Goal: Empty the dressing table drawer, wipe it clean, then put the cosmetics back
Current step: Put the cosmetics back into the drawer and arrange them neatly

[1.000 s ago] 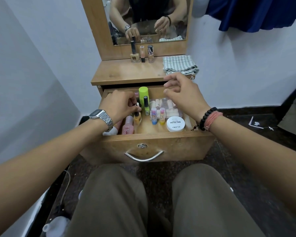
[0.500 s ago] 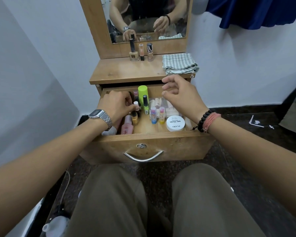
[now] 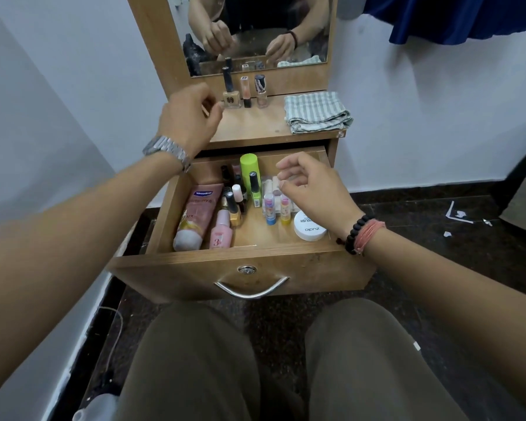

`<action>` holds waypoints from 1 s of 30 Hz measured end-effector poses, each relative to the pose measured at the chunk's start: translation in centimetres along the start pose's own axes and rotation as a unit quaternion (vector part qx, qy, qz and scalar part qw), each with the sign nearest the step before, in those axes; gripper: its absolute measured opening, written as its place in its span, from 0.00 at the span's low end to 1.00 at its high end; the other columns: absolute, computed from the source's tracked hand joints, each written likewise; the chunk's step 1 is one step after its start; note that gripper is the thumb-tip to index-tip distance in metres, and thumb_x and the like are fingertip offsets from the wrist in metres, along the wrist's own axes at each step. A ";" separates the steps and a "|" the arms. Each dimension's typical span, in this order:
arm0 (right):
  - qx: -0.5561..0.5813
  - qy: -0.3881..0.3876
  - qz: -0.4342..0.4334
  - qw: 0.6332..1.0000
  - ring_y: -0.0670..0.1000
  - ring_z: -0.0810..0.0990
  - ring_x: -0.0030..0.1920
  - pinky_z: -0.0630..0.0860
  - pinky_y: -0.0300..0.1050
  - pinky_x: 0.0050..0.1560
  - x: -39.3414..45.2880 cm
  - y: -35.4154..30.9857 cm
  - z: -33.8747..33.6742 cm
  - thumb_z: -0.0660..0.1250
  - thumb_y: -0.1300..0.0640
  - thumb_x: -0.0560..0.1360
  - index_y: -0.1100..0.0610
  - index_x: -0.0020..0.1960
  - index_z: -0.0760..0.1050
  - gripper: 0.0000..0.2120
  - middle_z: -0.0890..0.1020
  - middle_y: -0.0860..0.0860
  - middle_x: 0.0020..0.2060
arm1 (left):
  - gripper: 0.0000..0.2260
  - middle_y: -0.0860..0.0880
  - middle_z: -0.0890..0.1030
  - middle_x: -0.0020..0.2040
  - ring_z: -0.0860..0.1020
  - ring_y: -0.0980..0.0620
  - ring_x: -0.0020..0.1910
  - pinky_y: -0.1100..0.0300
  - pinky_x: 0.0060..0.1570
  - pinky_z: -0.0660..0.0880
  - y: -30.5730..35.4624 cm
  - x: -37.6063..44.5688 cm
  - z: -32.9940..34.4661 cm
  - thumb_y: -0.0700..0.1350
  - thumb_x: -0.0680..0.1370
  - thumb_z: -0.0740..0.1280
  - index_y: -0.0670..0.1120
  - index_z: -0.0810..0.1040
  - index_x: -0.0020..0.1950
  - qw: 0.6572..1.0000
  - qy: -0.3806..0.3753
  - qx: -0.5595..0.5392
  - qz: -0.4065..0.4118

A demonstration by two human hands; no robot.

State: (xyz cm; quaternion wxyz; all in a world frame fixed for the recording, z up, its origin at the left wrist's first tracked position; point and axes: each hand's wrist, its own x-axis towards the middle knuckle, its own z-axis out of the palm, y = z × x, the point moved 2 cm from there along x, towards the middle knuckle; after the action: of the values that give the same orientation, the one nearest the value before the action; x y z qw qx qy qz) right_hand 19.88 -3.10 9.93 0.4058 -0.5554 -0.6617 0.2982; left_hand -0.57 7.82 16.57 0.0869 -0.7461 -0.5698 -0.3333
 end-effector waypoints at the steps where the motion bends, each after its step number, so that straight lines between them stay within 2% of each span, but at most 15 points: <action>1: 0.005 -0.003 0.002 1.000 0.43 0.80 0.45 0.79 0.41 0.52 -0.1 0.1 0.1 0.65 0.59 0.74 0.50 0.56 0.75 0.11 0.81 0.44 0.47 | 0.09 0.51 0.81 0.47 0.78 0.53 0.44 0.60 0.42 0.70 -0.1 1.1 0.5 0.49 0.78 0.62 0.47 0.79 0.50 1.000 -0.004 -0.002 -0.001; 4: 0.026 -0.008 0.004 1.000 0.44 0.82 0.45 0.80 0.44 0.51 -0.1 0.3 0.4 0.64 0.60 0.74 0.50 0.55 0.75 0.11 0.81 0.45 0.47 | 0.14 0.48 0.79 0.57 0.77 0.49 0.54 0.60 0.48 0.71 -0.3 4.3 2.0 0.42 0.77 0.60 0.46 0.78 0.60 1.000 -0.014 0.008 0.000; 7: 0.035 -0.012 0.002 0.999 0.40 0.79 0.43 0.78 0.34 0.48 -0.1 0.4 0.5 0.65 0.61 0.74 0.51 0.56 0.76 0.11 0.81 0.46 0.47 | 0.20 0.45 0.75 0.65 0.73 0.45 0.62 0.54 0.59 0.70 -0.4 6.8 3.2 0.37 0.76 0.59 0.46 0.72 0.69 0.998 -0.038 0.042 0.010; 10: 0.041 -0.021 -0.001 0.999 0.39 0.78 0.41 0.74 0.26 0.43 -0.2 0.4 0.6 0.65 0.61 0.75 0.52 0.57 0.75 0.11 0.81 0.46 0.48 | 0.23 0.44 0.71 0.70 0.69 0.43 0.68 0.50 0.65 0.68 -0.5 8.7 4.3 0.35 0.76 0.58 0.44 0.69 0.71 0.994 -0.076 0.075 0.028; 14: 0.048 -0.022 -0.004 0.999 0.39 0.78 0.41 0.74 0.27 0.44 -0.2 0.6 0.4 0.66 0.60 0.76 0.52 0.57 0.75 0.11 0.80 0.45 0.49 | 0.19 0.42 0.75 0.66 0.71 0.41 0.65 0.48 0.63 0.70 -1.1 10.0 5.3 0.37 0.76 0.60 0.45 0.74 0.68 0.988 -0.113 0.103 0.023; 20: 0.046 -0.016 0.004 0.999 0.41 0.79 0.44 0.76 0.31 0.46 0.0 0.7 0.4 0.67 0.59 0.76 0.52 0.58 0.75 0.12 0.80 0.45 0.49 | 0.12 0.43 0.79 0.61 0.76 0.42 0.60 0.51 0.61 0.72 -1.7 10.1 4.2 0.40 0.77 0.66 0.45 0.80 0.59 0.994 -0.075 0.078 0.026; 26: 0.043 0.004 0.020 0.999 0.43 0.80 0.44 0.80 0.44 0.51 0.1 1.0 0.4 0.67 0.59 0.75 0.50 0.56 0.75 0.11 0.80 0.44 0.48 | 0.11 0.43 0.82 0.54 0.78 0.44 0.54 0.52 0.53 0.74 -0.7 7.5 -0.4 0.47 0.77 0.67 0.45 0.81 0.56 0.997 -0.026 0.040 0.060; 30: 0.038 0.013 0.022 0.999 0.45 0.81 0.46 0.80 0.44 0.51 0.0 1.1 0.5 0.65 0.60 0.75 0.51 0.56 0.75 0.11 0.80 0.46 0.48 | 0.10 0.46 0.83 0.49 0.80 0.48 0.49 0.53 0.51 0.76 0.3 3.6 -3.9 0.50 0.75 0.69 0.46 0.82 0.53 0.994 -0.051 0.011 0.099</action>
State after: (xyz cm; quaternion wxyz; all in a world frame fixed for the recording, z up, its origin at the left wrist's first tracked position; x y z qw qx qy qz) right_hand 19.99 -2.82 8.79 0.4284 -0.5576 -0.6324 0.3250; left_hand -1.38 8.60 21.76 0.0987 -0.8139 -0.5005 -0.2779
